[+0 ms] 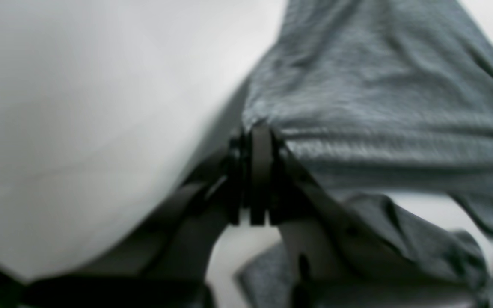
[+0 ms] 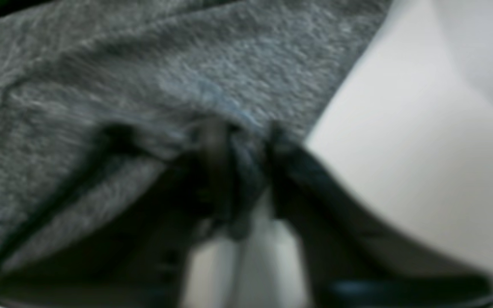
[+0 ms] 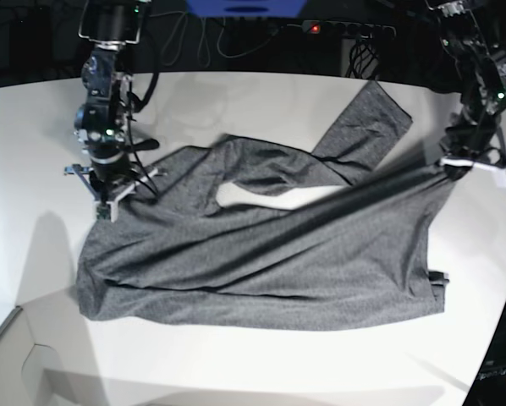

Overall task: Layout the t-shirt on the table in an organized manner, then fold the t-shirt properly
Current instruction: 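Grasp the shirt edge with both grippers and stretch it apart, then lay the shirt edge down and open both grippers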

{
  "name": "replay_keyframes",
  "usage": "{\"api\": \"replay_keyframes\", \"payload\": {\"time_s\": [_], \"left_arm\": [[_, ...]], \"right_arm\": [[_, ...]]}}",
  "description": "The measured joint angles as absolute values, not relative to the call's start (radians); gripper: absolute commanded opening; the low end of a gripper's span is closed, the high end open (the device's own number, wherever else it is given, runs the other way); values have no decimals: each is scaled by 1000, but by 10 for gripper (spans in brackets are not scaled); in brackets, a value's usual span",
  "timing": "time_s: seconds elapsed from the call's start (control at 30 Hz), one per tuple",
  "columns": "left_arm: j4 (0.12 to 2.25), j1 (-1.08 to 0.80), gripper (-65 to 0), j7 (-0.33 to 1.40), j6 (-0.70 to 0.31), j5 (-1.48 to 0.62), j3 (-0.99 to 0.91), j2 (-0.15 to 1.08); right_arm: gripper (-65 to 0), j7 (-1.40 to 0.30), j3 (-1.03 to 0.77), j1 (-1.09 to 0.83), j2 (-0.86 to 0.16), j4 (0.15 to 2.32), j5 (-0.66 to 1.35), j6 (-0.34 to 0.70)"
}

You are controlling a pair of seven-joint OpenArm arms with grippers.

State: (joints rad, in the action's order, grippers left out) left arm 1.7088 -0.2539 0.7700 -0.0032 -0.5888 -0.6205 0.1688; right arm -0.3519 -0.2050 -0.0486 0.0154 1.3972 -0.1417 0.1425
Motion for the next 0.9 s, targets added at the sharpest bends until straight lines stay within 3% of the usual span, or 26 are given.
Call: {"api": "replay_keyframes", "payload": {"time_s": [0.43,0.9], "left_arm": [[1654,-251,-648,751,-4,-589,-657,167],[1463,-204,-648,748,-7,-592,-683,168]], "right_arm": [[-650,-378,-307,-208,14,1607,-149,145],[-650,-381,-383,-272,52,1617,-150,150]]}}
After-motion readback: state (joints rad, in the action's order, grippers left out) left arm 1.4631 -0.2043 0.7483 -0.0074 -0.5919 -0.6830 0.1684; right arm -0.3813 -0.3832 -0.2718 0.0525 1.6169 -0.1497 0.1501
